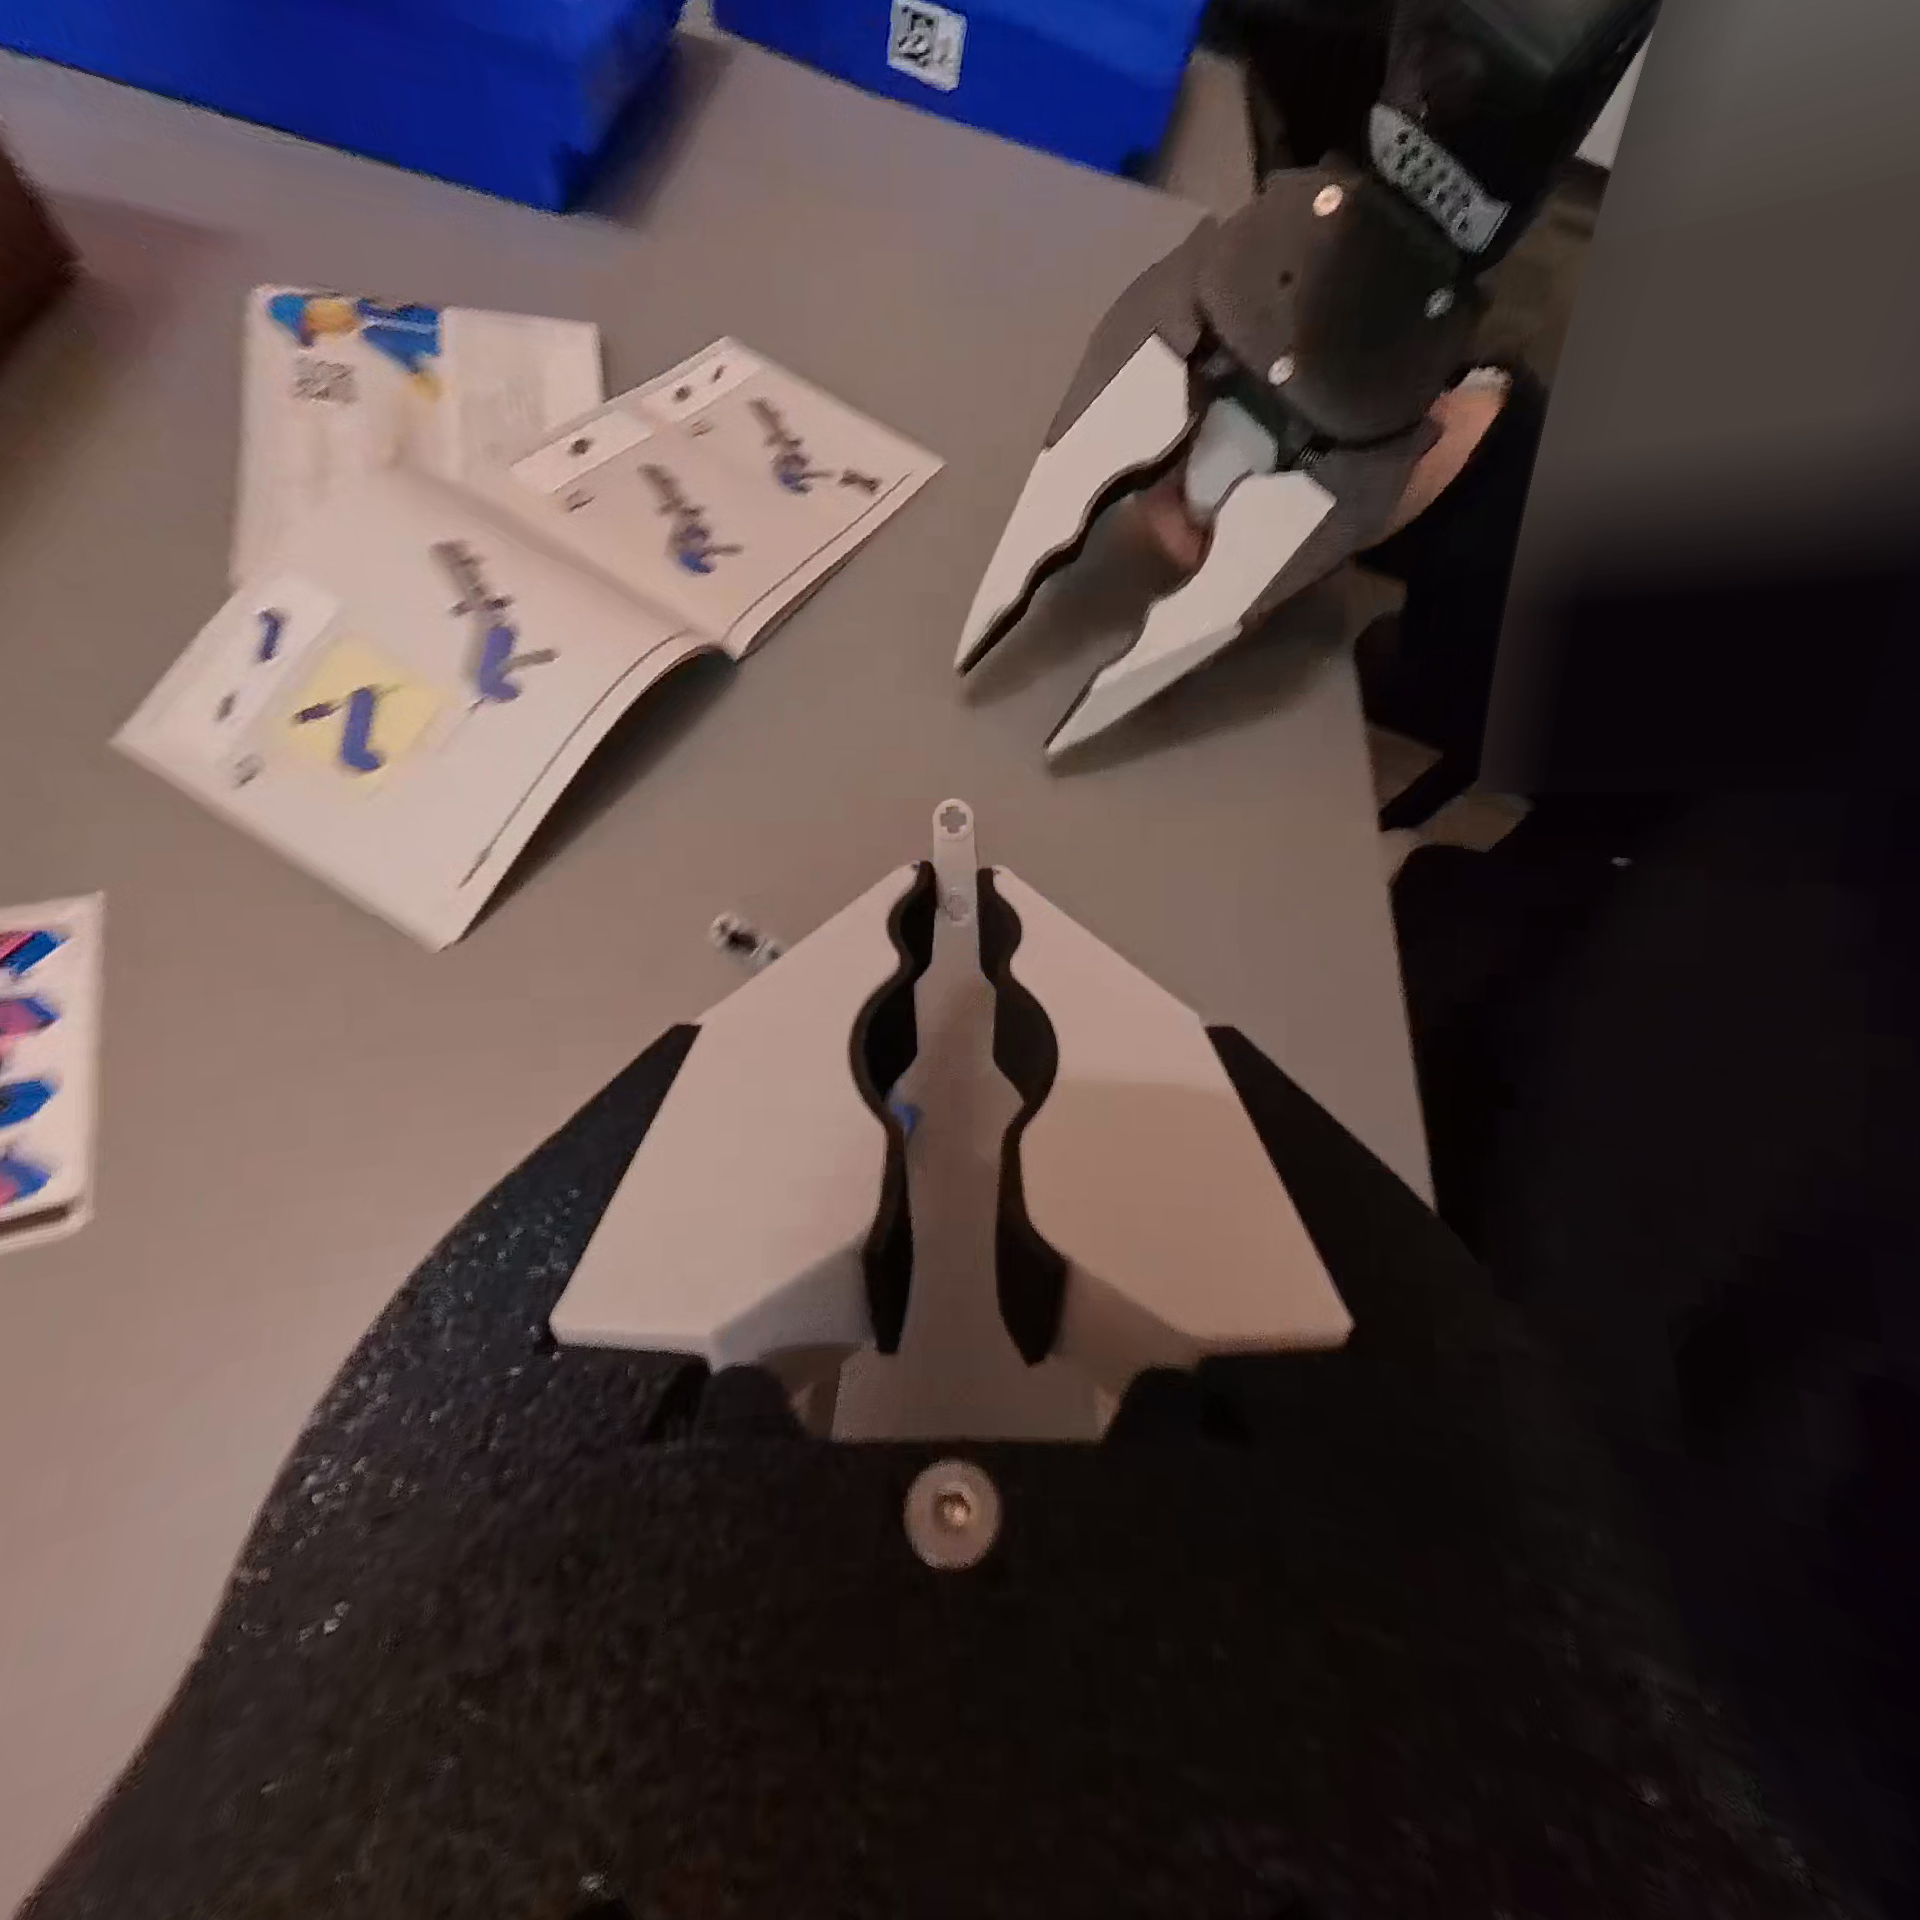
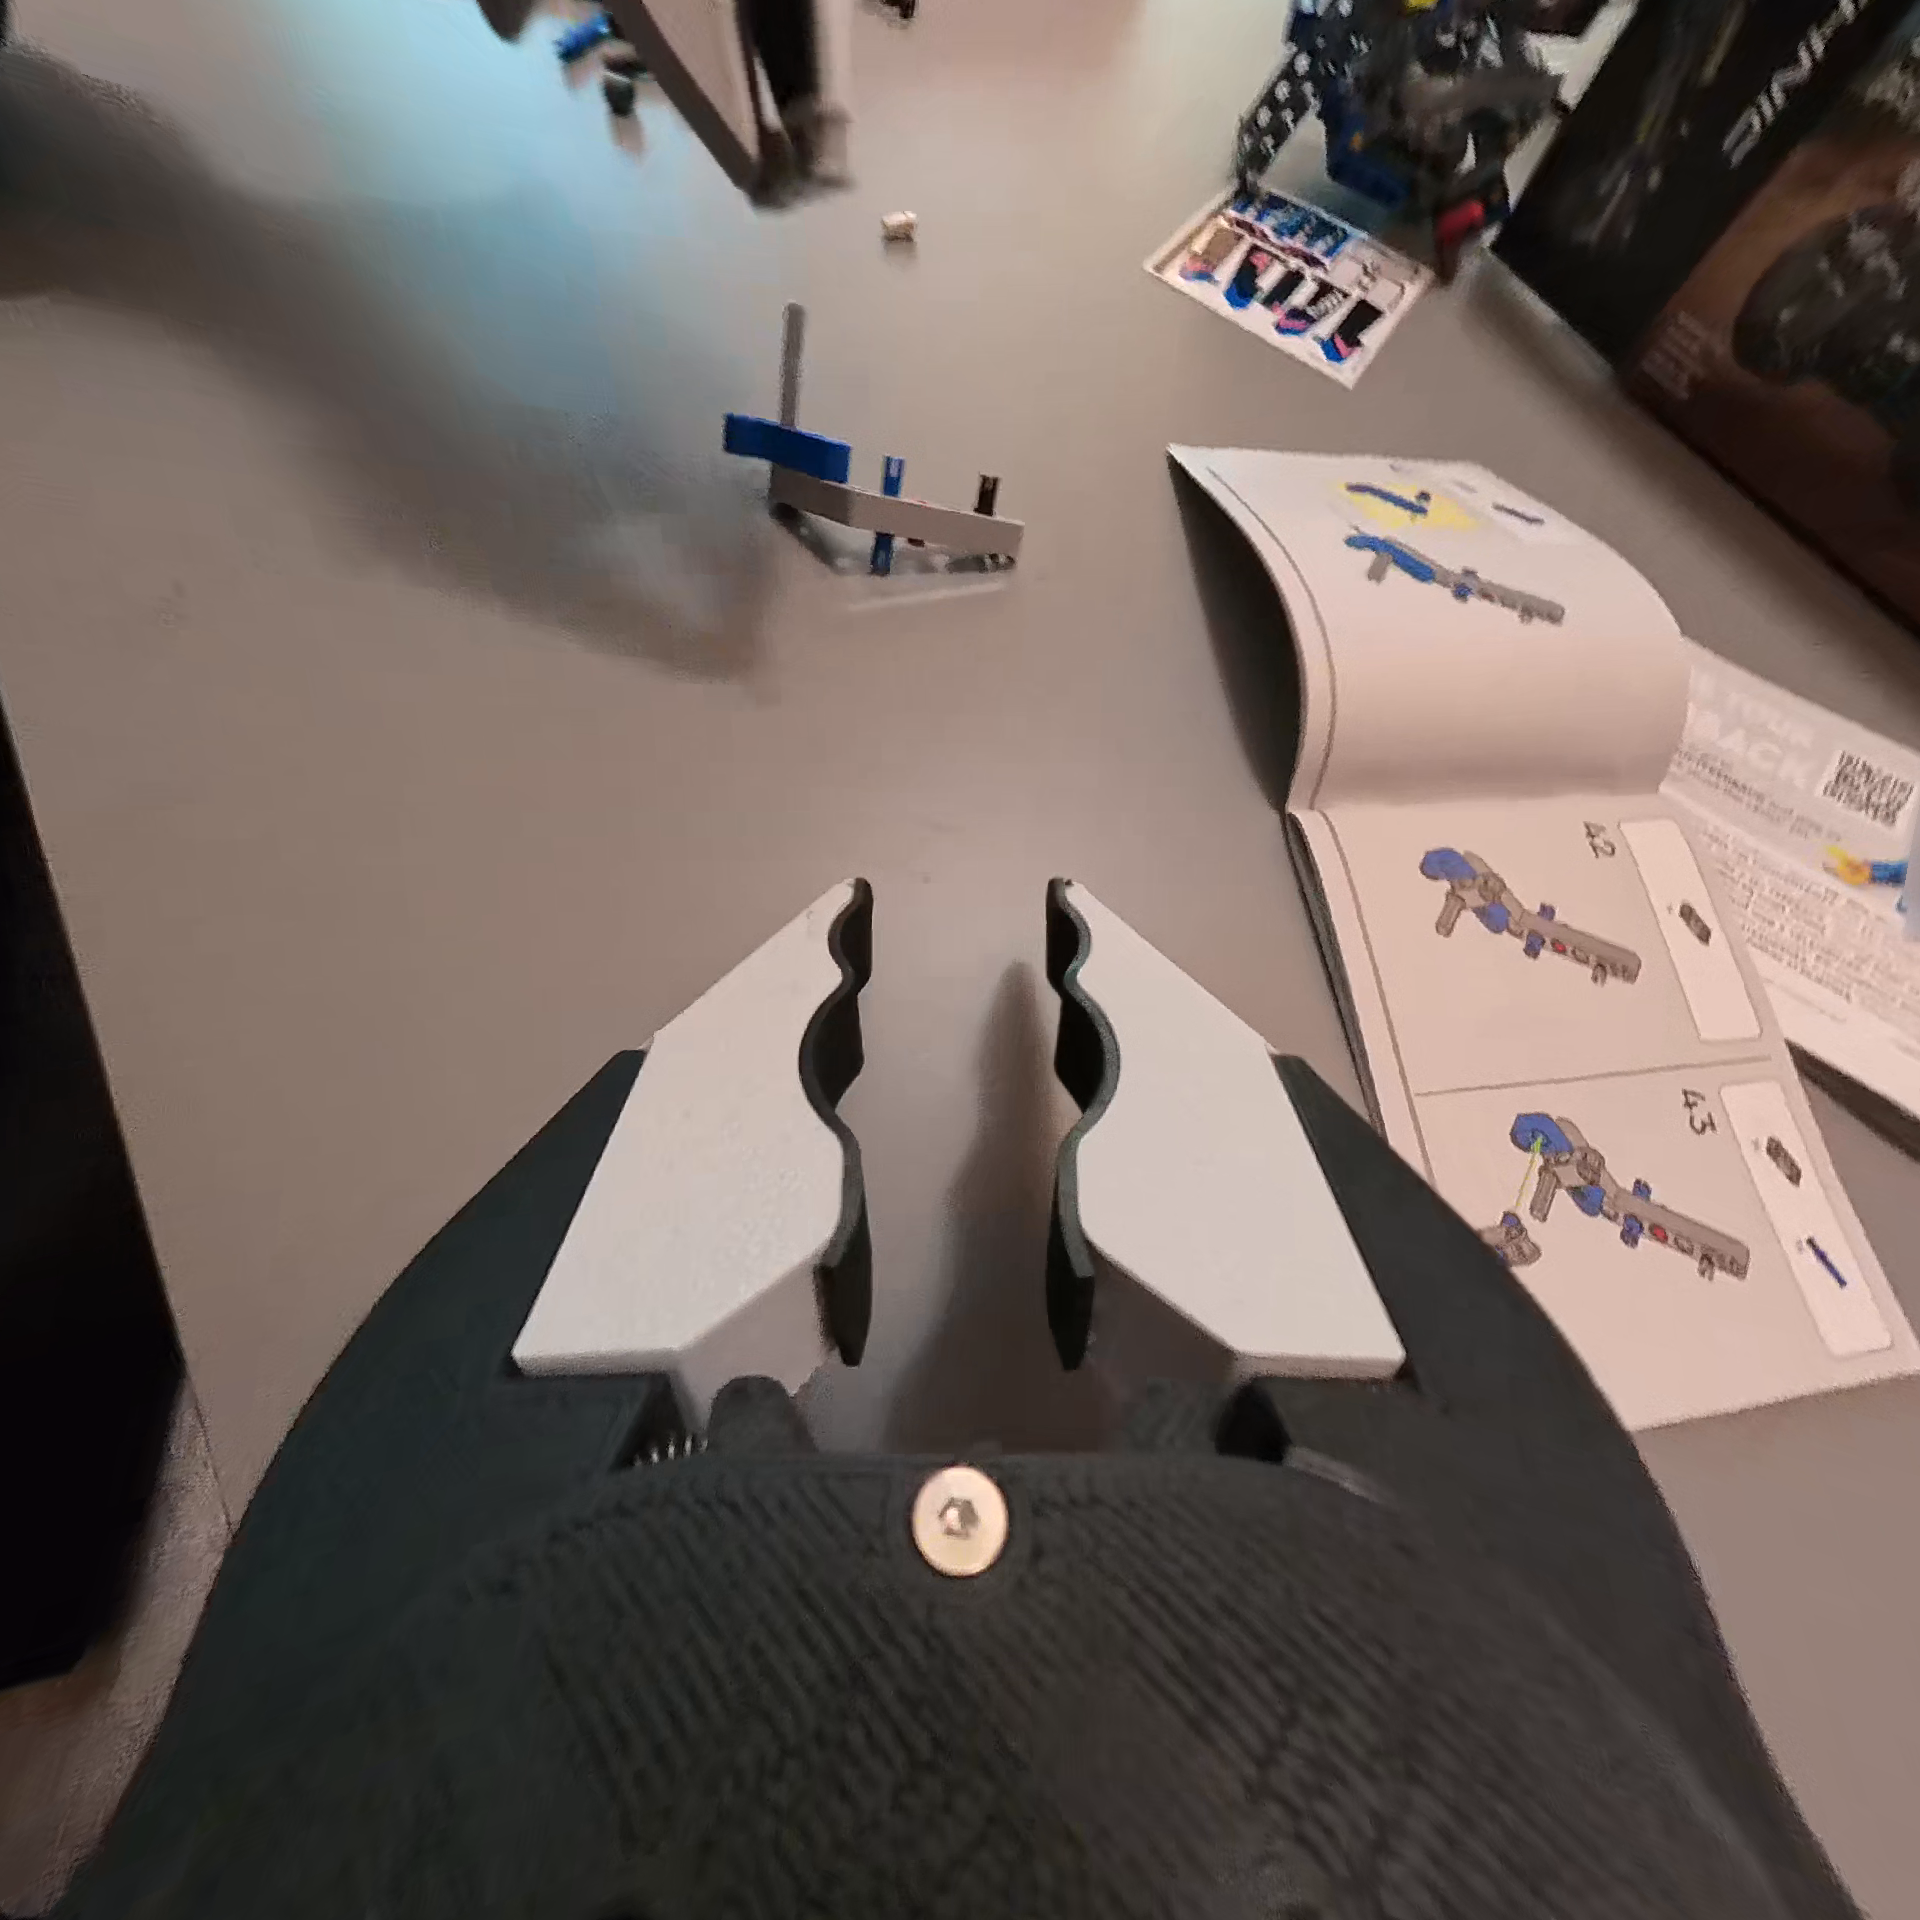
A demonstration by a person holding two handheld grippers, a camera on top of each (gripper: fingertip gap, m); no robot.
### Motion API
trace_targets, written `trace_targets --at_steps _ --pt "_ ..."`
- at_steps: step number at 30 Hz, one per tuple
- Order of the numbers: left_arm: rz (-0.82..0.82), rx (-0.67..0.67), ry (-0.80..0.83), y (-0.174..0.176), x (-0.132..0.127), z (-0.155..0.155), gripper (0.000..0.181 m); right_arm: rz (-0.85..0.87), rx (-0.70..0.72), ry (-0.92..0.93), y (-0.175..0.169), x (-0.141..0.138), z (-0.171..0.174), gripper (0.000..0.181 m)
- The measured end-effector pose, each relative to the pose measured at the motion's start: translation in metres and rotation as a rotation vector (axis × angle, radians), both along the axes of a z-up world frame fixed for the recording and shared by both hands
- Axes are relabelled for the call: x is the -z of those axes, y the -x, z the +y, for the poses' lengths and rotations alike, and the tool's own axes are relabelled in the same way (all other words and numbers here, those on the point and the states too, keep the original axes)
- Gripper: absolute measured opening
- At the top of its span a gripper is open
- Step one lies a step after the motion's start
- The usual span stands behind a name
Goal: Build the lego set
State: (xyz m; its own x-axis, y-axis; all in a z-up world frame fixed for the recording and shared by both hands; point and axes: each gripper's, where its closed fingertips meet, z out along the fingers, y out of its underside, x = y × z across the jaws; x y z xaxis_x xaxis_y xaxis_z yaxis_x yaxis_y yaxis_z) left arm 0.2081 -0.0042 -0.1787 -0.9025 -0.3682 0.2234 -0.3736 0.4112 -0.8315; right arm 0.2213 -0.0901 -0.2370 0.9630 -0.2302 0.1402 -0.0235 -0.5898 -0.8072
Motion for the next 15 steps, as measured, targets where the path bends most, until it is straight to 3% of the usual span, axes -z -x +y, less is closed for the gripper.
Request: trace_targets --at_steps 2,8,15 --pt "0.011 0.025 -0.024 0.005 0.005 -0.014 0.005 -0.034 -0.027 0.010 0.005 0.001 0.001 0.029" --pt "-0.021 0.055 -0.316 0.034 0.053 -0.021 0.004 0.030 -0.114 0.084 0.018 0.014 0.005 0.024" --pt "0.028 -0.006 -0.324 0.045 0.075 -0.031 0.004 0.061 -0.122 0.083 0.018 0.015 0.006 0.022"
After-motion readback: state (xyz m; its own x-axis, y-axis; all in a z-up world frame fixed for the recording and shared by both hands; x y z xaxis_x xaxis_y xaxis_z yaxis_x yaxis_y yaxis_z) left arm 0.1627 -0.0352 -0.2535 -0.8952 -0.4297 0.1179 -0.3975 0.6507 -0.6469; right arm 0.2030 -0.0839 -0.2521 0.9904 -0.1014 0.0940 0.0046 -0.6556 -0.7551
